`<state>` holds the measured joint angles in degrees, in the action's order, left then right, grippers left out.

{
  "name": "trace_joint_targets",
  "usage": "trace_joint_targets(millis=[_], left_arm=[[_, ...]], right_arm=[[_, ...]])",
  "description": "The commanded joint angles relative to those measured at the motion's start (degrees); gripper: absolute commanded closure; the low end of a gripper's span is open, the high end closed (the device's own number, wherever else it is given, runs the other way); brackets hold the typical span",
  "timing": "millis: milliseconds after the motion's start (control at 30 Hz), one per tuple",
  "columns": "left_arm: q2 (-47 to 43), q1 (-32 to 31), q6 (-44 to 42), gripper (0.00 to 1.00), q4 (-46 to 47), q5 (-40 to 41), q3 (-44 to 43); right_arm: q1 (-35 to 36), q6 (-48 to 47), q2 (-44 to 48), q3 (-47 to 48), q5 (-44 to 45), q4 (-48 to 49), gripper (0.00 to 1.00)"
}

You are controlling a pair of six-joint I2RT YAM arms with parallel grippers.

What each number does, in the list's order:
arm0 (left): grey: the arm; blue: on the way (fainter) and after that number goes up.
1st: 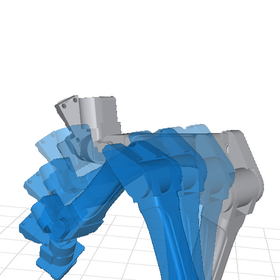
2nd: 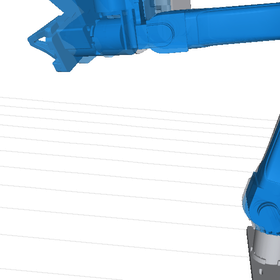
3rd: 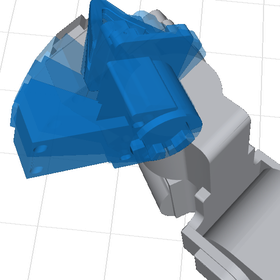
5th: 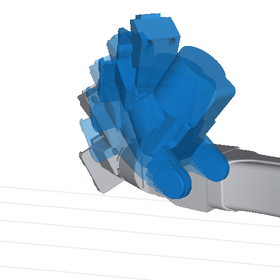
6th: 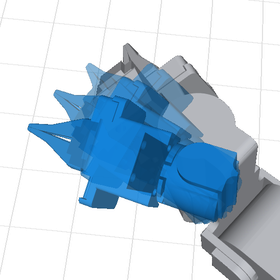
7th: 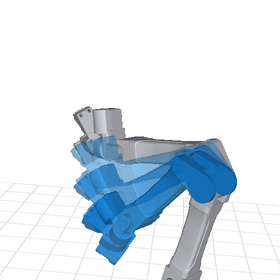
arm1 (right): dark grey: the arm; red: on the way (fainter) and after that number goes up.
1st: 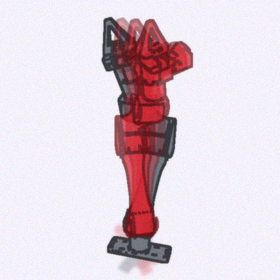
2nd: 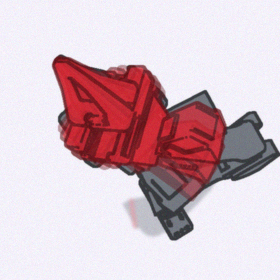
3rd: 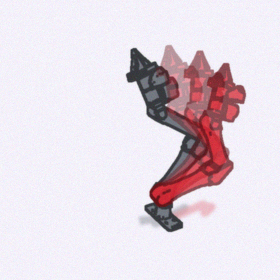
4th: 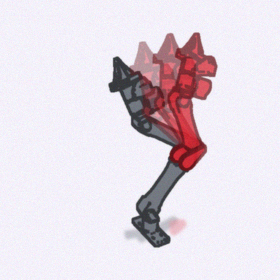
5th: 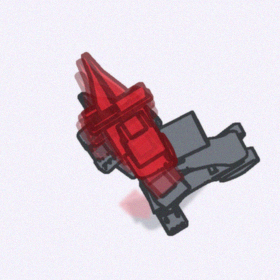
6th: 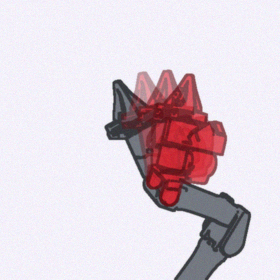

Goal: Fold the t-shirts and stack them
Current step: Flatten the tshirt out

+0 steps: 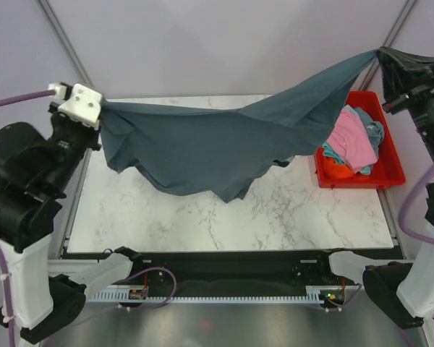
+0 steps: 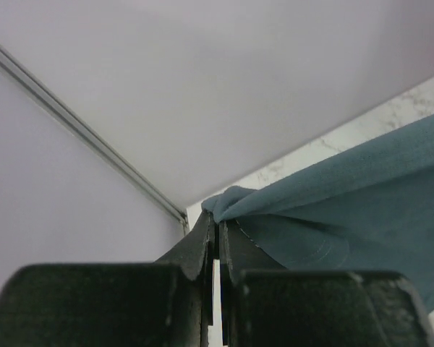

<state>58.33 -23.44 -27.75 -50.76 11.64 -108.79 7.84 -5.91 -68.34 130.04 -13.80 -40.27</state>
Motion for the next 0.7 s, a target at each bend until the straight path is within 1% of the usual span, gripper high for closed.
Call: trace_joint_targets(millis=[0,33,100,133,300,367,400,433,500,533,567,667], left_arm=[[0.3,-0.1,-4.8,0.98,2.0,-2.2,-5.8],[0.6,-0.1,-5.0,0.98,2.2,-3.0,-8.3],[1.0,-0.1,-5.8,0.98,2.3,-4.7,-10.2],[1.1,-0.2,-6.8,0.98,2.4,-7.1,-10.9],[-1.0,-0.1,-6.7,0.98,2.7,-16.1,-9.7],[-1.8,-0.1,-5.7,0.98,3.1,-17.2,-7.1],[-1.7,-0.1,-5.6,0.98,3.1,-16.3,-5.9],[-1.7,-0.1,-5.4,0.98,3.0,-14.6,-2.9],[-1.9,-0.1,-5.5,0.98,3.0,-13.8,1.1],[-2.1,-0.1,-5.4,0.98,3.1,-13.8,5.7],[-2.2,-0.1,-5.1,0.98,3.3,-14.1,8.2],[-1.4,-0.1,-3.6,0.98,5.3,-14.5,18.0]], right_arm=[[-1.2,0.5,-0.3,6.4,5.5,1.2,1.00],[-1.2,0.3,-0.4,7.4,5.8,1.9,1.00],[-1.3,-0.1,-0.9,10.1,7.0,2.9,1.00],[-1.4,-0.4,-1.1,10.8,7.3,4.3,1.00],[-2.2,0.5,-1.5,11.6,8.3,6.8,1.00],[-2.2,-0.1,-0.4,9.4,7.7,6.9,1.00],[-2.2,0.1,0.1,5.0,8.1,7.2,1.00],[-2.2,0.2,0.7,2.5,8.2,8.4,1.00],[-2.2,-0.7,1.3,-3.4,7.4,9.0,1.00],[-2.2,-0.9,1.2,-5.4,7.4,10.1,1.00],[-2.2,-1.8,0.8,-9.2,7.3,11.0,1.00],[-2.2,-3.0,-1.8,-14.4,5.7,13.5,1.00]])
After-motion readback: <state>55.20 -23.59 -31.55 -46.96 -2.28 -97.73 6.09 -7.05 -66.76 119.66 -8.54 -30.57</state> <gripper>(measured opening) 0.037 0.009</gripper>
